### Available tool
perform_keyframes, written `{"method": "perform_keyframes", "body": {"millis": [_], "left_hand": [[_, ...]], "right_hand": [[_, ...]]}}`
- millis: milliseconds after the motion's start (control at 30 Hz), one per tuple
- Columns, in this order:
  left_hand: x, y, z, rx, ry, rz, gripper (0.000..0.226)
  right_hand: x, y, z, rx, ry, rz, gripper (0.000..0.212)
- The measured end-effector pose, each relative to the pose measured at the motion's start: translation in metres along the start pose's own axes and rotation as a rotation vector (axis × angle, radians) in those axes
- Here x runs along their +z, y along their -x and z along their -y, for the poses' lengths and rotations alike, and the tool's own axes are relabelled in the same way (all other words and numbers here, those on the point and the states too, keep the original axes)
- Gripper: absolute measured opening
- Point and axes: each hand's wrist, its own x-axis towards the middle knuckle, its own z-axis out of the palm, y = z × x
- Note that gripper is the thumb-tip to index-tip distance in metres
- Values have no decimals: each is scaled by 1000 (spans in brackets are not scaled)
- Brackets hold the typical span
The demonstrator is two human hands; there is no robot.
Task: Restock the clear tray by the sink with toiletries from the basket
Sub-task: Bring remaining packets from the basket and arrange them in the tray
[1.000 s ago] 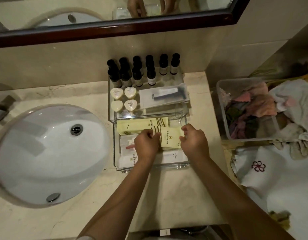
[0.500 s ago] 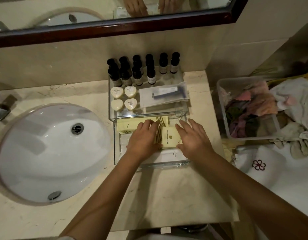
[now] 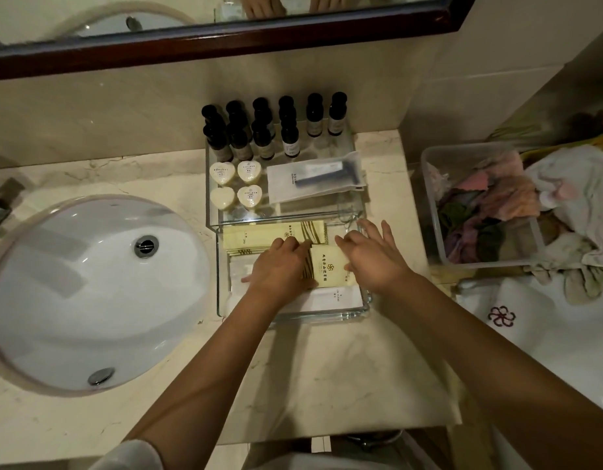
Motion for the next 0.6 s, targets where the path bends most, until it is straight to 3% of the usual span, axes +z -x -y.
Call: {"method": "perform_keyframes", "body": {"millis": [200, 433, 600], "left_hand": [[9, 1, -4, 0, -58, -51, 73], [8, 4, -5, -12, -65, -161, 51], [7, -2, -12, -53, -34, -156, 36]], "right_hand": [[8, 0, 1, 5, 13, -40, 62], [15, 12, 1, 18, -83, -234, 58], [22, 15, 3, -28, -102, -201, 51]]}}
